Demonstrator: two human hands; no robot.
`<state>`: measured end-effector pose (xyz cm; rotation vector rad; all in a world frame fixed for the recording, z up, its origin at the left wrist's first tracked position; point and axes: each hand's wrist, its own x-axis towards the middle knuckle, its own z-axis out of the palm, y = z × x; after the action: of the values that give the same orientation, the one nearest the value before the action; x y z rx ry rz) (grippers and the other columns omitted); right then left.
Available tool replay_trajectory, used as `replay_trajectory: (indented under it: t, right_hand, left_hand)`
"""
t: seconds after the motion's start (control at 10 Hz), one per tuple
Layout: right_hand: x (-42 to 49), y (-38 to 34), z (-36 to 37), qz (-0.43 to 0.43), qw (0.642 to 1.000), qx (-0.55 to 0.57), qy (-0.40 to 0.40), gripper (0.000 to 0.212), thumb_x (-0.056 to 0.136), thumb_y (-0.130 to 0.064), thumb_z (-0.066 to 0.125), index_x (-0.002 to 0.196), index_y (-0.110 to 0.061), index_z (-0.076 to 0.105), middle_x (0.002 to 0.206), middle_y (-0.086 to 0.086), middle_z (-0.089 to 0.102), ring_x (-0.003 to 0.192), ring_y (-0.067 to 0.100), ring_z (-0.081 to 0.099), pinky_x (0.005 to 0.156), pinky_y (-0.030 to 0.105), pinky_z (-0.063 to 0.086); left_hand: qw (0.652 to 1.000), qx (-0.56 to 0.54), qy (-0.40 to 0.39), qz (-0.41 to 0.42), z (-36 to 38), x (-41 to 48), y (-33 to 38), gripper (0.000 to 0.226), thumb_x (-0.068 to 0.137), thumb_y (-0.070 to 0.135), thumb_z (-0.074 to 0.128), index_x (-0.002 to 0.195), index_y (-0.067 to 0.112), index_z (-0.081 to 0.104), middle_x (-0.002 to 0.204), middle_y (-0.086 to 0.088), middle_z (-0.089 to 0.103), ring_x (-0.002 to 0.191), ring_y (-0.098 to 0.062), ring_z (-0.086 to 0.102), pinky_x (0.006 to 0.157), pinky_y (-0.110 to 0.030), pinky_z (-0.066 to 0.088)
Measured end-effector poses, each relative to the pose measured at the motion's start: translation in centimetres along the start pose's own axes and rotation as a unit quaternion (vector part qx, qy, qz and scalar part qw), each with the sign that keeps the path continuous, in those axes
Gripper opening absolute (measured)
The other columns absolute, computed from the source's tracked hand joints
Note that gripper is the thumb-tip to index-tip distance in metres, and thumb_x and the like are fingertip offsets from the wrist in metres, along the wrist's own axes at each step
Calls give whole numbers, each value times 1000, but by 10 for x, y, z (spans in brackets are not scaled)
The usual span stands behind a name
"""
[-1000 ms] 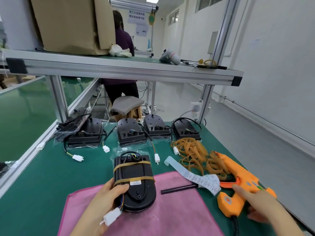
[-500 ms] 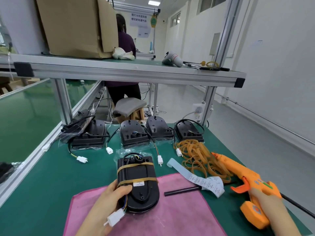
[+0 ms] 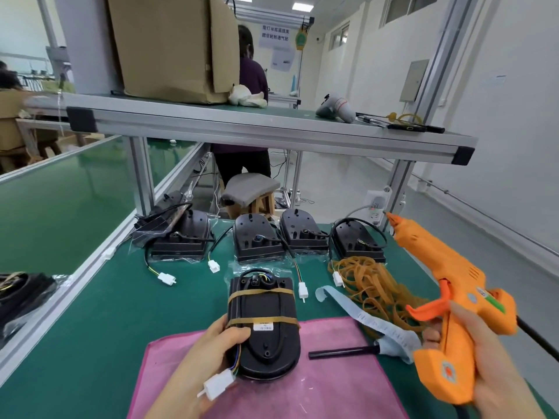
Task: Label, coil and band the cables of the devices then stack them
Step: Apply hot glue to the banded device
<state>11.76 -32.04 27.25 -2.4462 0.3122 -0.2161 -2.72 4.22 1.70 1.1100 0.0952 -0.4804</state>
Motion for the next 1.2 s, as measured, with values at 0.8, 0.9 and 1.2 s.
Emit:
replay_trajectory:
  t: [0.8,0.9,1.2]
  right_hand:
    - [-248,76,180,90,901,423,-33,38,78,-4,68,113,-17,58,92,13,75,89,32,71,85,53,54]
    - [-250,75,181,99,902,419,-34,35,81,-5,67,112,-18,57,89,11,75,83,27,73,70,41,59]
    - [-250,71,183,104,906,407,-48,31,82,-9,69,105,-25,56,79,3,75,72,20,73,51,24,56]
  left_hand:
    - [997,-3,9,80,-2,14,2,52,57,3,57,109,6,62,85,-16,69,72,-26,68,61,-34,60]
    - [997,6,19,78,-4,16,-1,53,58,6,59,111,11,63,90,-16,71,79,-29,68,72,-40,59]
    - [998,15,23,57,-6,16,-1,60,59,7,60,119,7,59,95,-21,69,79,-31,69,66,-37,57]
